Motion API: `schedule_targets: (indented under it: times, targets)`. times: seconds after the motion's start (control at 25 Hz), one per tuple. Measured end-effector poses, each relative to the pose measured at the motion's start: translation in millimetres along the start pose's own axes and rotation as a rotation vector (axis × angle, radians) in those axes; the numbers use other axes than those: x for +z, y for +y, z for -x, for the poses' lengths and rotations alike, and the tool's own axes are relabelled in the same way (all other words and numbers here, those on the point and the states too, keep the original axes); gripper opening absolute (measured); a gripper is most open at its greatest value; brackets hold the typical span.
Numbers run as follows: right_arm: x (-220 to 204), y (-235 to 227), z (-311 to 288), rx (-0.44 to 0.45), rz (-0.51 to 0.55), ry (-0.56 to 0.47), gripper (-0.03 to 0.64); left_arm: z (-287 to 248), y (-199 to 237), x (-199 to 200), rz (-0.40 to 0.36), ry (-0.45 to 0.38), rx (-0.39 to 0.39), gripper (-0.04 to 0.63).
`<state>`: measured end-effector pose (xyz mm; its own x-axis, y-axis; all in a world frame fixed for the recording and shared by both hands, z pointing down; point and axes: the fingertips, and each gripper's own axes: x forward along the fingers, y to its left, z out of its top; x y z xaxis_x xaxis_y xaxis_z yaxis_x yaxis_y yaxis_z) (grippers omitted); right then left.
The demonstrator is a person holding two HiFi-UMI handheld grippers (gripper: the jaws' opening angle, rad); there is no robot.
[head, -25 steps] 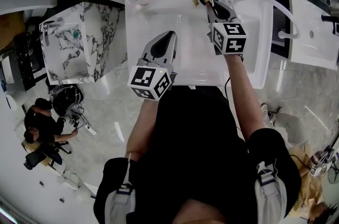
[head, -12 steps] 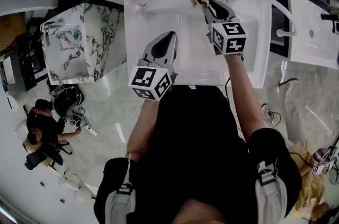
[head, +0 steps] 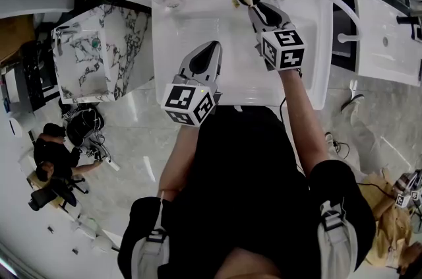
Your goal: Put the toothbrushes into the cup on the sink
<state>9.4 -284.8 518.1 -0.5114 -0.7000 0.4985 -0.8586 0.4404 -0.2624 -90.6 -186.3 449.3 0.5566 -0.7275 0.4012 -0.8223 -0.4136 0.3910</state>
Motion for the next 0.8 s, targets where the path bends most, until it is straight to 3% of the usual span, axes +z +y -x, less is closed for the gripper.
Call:
schedule_targets:
  times: [0.8]
  targets:
    - [10.4, -4.2, 68.4, 0.081, 0.043, -0.080, 0.091, 17.4, -65.6, -13.0, -0.017, -0.072, 0.065, 0.014]
